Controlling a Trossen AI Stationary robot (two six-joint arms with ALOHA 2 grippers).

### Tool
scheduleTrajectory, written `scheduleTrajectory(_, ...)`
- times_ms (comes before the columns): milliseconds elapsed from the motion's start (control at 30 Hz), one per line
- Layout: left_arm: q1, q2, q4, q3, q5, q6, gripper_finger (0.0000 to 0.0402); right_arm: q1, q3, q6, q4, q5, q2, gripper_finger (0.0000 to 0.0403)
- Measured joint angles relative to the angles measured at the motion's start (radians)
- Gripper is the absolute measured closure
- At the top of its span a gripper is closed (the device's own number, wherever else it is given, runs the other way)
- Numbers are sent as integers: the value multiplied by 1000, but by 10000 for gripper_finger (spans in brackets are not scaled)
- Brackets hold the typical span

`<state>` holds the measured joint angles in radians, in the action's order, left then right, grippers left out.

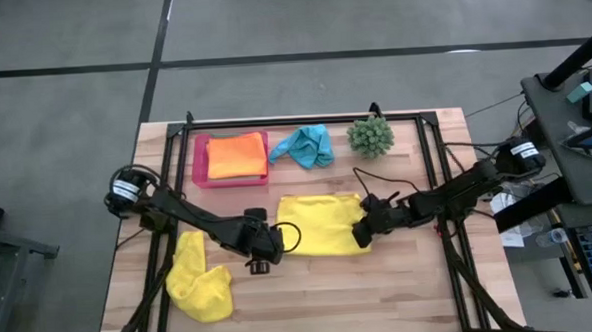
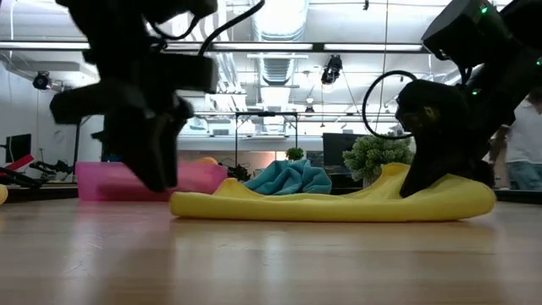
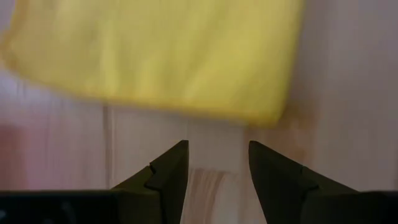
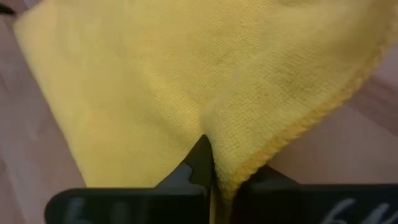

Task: Fold microfiber towels
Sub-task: Fold the right yellow towel

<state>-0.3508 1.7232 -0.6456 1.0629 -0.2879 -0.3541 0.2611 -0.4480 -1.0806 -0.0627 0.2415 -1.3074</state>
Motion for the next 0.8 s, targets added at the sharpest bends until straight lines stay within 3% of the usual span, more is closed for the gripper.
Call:
scheduleTrajectory(367, -3, -11, 103, -77, -2, -51, 249, 0, -125, -41, 443, 67, 139, 394)
scheduleTrajectory(600, -3, -10, 343, -147, 4, -7, 249, -19, -242, 34, 476, 76, 79, 394)
scheduleTrajectory(800, -4, -10, 432, -171, 7, -7, 249, -45, -321, 87, 477, 74, -19, 394)
